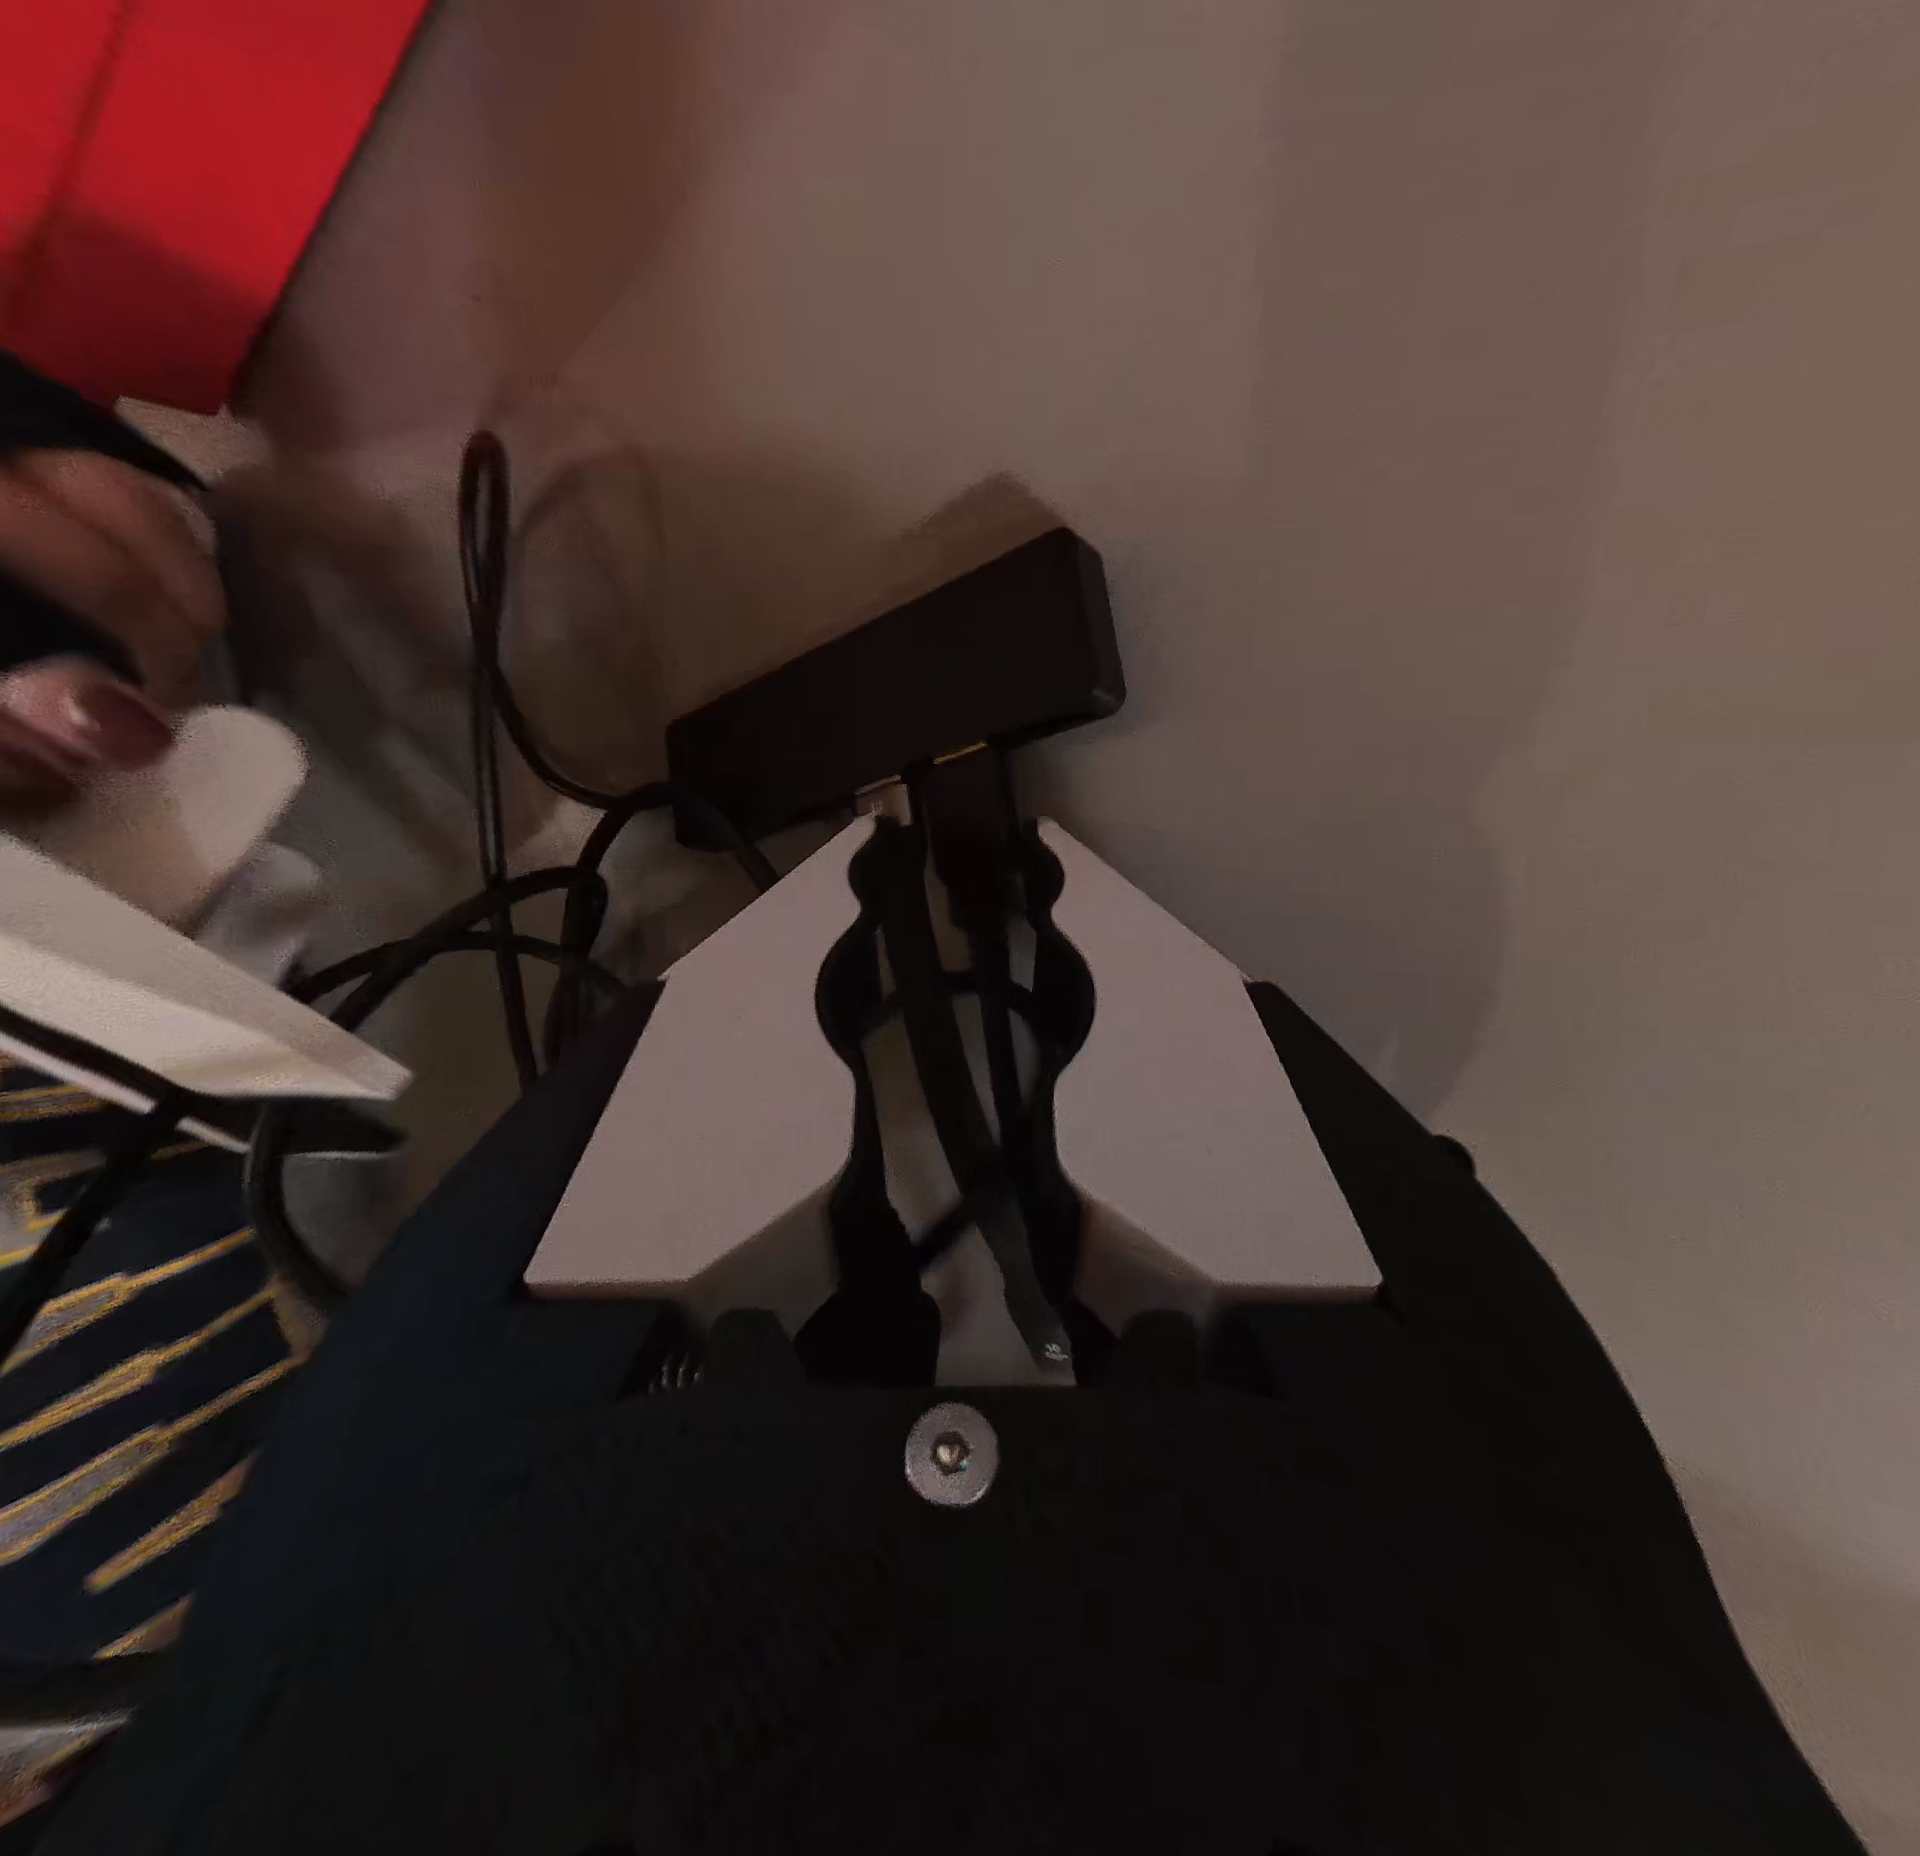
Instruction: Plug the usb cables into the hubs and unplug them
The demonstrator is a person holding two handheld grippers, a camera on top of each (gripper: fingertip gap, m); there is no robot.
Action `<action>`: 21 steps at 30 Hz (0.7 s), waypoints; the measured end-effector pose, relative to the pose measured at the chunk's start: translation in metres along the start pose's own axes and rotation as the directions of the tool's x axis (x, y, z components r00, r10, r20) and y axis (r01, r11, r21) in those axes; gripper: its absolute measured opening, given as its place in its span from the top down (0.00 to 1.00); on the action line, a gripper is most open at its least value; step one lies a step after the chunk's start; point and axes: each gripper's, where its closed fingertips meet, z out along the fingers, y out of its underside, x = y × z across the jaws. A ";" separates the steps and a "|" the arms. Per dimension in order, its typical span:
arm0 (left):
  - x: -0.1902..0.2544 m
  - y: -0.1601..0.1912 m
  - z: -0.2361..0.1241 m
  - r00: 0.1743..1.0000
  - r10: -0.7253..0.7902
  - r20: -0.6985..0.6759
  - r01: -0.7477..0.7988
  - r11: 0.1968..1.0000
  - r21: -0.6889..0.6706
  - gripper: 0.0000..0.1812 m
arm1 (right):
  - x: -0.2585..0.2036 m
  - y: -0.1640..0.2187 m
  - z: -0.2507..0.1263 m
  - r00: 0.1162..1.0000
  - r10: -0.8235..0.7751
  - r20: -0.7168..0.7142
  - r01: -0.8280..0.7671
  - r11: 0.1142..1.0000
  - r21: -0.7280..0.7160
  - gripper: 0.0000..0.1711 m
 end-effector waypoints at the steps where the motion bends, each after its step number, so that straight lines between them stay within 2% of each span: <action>1: -0.005 -0.007 -0.008 0.996 -0.087 -0.006 0.087 0.993 0.081 0.69 | -0.001 -0.003 -0.003 0.999 -0.033 -0.016 0.033 0.998 0.046 0.88; 3: -0.025 -0.022 -0.030 0.964 -0.267 -0.012 0.260 0.927 0.271 0.71 | -0.004 -0.012 -0.015 0.993 -0.104 -0.061 0.112 0.982 0.151 0.91; 5: -0.065 -0.021 -0.052 0.891 -0.448 0.077 0.378 0.825 0.420 0.74 | -0.009 -0.016 -0.027 0.974 -0.192 -0.118 0.215 0.950 0.229 0.91; 7: -0.100 0.000 -0.056 0.786 -0.594 0.171 0.479 0.760 0.439 0.69 | -0.018 -0.019 -0.037 0.936 -0.296 -0.189 0.340 0.897 0.283 0.92; 9: -0.106 0.014 -0.039 0.762 -0.635 0.129 0.555 0.742 0.375 0.62 | -0.030 -0.020 -0.045 0.877 -0.399 -0.267 0.471 0.822 0.320 0.91; 10: -0.103 0.015 -0.029 0.765 -0.641 0.064 0.586 0.733 0.346 0.61 | -0.037 -0.020 -0.049 0.842 -0.443 -0.308 0.532 0.779 0.333 0.92; 12: -0.089 0.011 -0.014 0.776 -0.625 -0.087 0.620 0.728 0.292 0.66 | -0.054 -0.019 -0.058 0.761 -0.517 -0.392 0.643 0.678 0.356 0.92; 13: -0.081 0.007 -0.010 0.784 -0.603 -0.151 0.618 0.734 0.282 0.73 | -0.063 -0.017 -0.062 0.721 -0.544 -0.428 0.689 0.630 0.360 0.92; 15: -0.067 -0.007 -0.014 0.820 -0.522 -0.237 0.573 0.755 0.319 0.92 | -0.079 -0.012 -0.067 0.630 -0.582 -0.513 0.771 0.544 0.330 0.92; 18: -0.051 -0.014 -0.019 0.906 -0.377 -0.192 0.422 0.833 0.358 0.95 | -0.094 -0.001 -0.069 0.467 -0.614 -0.637 0.873 0.433 0.224 0.92; 19: -0.047 -0.013 -0.019 0.933 -0.322 -0.159 0.358 0.863 0.357 0.95 | -0.096 0.002 -0.068 0.446 -0.616 -0.650 0.883 0.422 0.207 0.92; 21: -0.038 -0.012 -0.020 0.963 -0.232 -0.141 0.268 0.897 0.353 0.95 | -0.103 0.009 -0.064 0.501 -0.613 -0.611 0.859 0.440 0.264 0.92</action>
